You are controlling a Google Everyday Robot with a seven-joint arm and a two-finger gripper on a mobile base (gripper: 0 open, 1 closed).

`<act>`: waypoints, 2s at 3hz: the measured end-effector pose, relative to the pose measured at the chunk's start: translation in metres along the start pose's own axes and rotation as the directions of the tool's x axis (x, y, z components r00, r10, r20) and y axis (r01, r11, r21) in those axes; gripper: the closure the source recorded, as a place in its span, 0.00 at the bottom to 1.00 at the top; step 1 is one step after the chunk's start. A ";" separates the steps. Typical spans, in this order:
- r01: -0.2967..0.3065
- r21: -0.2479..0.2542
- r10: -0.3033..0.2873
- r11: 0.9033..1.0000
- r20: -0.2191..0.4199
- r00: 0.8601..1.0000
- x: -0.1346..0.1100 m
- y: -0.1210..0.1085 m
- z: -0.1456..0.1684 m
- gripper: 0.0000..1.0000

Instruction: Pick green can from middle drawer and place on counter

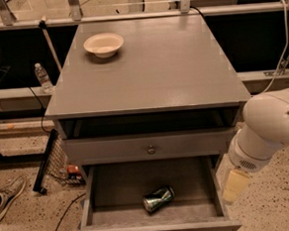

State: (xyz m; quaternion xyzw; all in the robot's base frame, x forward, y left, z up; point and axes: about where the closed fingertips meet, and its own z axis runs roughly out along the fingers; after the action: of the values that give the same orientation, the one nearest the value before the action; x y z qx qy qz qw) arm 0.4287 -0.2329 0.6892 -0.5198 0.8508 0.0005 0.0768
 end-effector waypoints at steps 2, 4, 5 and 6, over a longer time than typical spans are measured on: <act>-0.013 -0.039 0.016 0.999 0.070 0.997 -0.010 0.004 0.027 0.00; -0.012 -0.108 0.028 0.994 0.144 0.989 -0.011 0.007 0.088 0.00; 0.010 -0.120 0.014 0.993 0.195 0.981 -0.026 0.007 0.116 0.00; 0.042 -0.140 -0.003 0.989 0.267 0.964 -0.049 0.006 0.148 0.00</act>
Offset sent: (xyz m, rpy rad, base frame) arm 0.0029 0.0097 -0.0187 0.0592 0.0015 -0.0022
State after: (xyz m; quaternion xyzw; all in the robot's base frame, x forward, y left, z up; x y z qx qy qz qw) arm 0.4646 -0.1752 0.5492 -0.5290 0.8245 0.1311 0.1524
